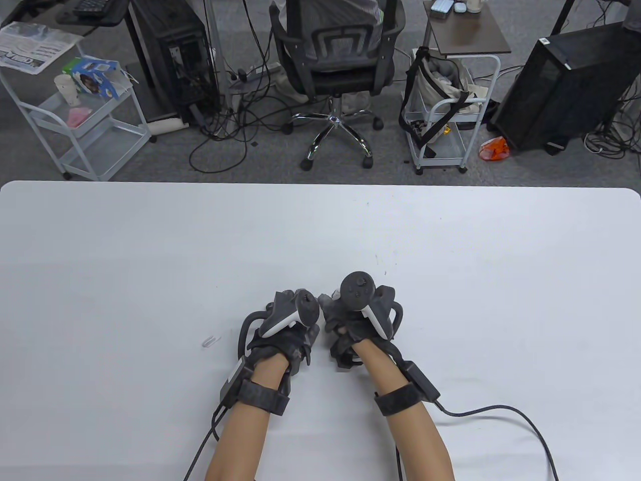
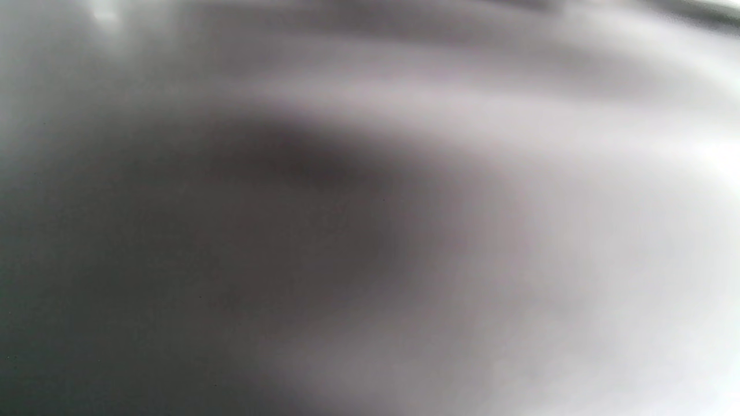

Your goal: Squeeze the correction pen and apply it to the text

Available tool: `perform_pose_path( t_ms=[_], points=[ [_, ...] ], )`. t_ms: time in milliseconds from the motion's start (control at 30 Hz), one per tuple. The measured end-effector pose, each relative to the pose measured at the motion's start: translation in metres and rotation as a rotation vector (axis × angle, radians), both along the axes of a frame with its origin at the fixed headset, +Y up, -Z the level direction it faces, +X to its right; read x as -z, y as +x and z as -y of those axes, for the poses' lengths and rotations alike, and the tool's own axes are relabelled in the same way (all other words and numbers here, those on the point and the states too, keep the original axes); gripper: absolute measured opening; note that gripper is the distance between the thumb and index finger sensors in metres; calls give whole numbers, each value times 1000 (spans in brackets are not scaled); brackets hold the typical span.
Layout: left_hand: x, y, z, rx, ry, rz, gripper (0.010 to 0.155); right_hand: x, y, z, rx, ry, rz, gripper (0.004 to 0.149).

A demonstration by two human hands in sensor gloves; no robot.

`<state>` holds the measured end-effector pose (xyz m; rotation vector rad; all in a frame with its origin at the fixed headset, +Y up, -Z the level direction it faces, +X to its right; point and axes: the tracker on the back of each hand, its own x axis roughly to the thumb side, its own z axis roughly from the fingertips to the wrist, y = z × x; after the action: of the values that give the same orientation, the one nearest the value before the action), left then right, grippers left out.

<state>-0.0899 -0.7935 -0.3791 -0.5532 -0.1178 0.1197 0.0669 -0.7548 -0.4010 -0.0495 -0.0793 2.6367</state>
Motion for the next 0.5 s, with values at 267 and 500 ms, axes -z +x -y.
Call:
perform_pose_path(
  t_ms=[267, 500],
  points=[
    [0, 0, 0, 0, 0, 0, 63, 0, -1, 0, -9, 5, -3, 38],
    [0, 0, 0, 0, 0, 0, 63, 0, 0, -1, -22, 15, 12, 38]
  ],
)
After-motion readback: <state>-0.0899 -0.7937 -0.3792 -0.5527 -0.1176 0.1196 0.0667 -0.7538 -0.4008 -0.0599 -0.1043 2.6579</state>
